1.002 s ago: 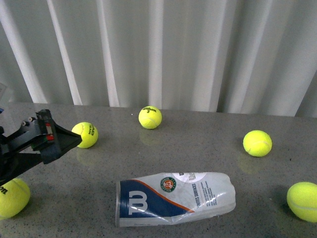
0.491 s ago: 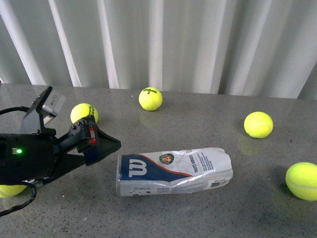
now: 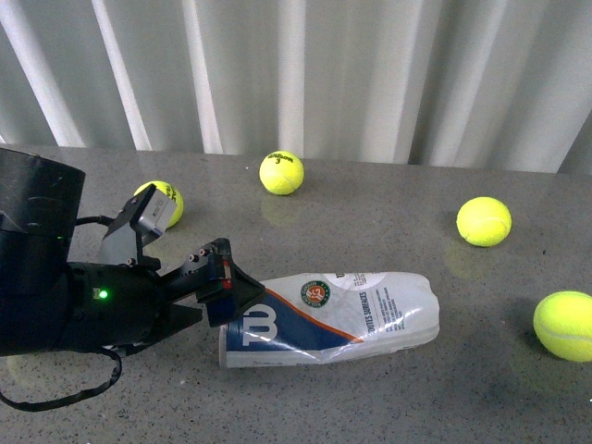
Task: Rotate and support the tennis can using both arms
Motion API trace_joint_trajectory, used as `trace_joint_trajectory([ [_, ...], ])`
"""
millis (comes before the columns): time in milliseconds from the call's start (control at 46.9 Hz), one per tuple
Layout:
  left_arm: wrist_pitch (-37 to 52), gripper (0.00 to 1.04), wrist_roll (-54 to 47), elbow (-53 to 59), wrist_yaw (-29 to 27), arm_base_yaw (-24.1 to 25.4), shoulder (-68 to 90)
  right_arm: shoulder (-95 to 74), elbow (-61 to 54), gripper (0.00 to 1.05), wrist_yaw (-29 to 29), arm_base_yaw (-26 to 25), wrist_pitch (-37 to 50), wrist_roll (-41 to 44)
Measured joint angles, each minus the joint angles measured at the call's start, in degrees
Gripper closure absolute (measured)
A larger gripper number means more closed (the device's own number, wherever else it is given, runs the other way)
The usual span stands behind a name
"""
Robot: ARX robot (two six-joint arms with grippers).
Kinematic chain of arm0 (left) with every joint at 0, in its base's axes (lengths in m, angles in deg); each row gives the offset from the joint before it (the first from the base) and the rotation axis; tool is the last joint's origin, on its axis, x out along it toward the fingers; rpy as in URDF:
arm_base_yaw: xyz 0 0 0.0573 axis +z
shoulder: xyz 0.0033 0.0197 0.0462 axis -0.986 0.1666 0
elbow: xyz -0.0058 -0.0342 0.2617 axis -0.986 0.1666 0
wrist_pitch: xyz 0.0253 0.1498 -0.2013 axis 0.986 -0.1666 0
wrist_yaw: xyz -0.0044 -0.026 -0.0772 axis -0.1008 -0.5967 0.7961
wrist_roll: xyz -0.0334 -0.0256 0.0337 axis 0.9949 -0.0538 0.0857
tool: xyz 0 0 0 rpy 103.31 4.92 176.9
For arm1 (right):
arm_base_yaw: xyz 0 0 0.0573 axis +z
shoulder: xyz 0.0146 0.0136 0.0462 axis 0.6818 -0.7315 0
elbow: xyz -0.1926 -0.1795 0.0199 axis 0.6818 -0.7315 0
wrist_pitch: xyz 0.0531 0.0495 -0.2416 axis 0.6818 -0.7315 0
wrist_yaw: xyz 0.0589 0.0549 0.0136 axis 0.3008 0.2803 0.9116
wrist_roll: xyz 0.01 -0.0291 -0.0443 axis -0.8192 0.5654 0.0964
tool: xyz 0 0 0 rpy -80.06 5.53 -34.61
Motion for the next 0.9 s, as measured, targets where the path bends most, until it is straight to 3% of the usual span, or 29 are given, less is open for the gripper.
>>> trace_joint_trajectory([
  [256, 0.04, 0.08, 5.97, -1.42, 1.55, -1.9, 1.97, 0.0, 0.0, 0.07, 0.02, 0.0, 0.0, 0.0],
  [640, 1.4, 0.61, 12.76, -1.66, 3.1, -2.54, 2.78, 0.0, 0.0, 0.07, 0.02, 0.0, 0.0, 0.0],
  [746, 2.14, 0.8, 15.19, -1.73, 3.45, -2.56, 2.49, 0.0, 0.0, 0.07, 0.02, 0.0, 0.0, 0.02],
  [896, 1.62, 0.97, 16.96, -1.73, 4.26, -2.49, 0.17, 0.0, 0.0, 0.07, 0.0, 0.0, 0.0, 0.0],
])
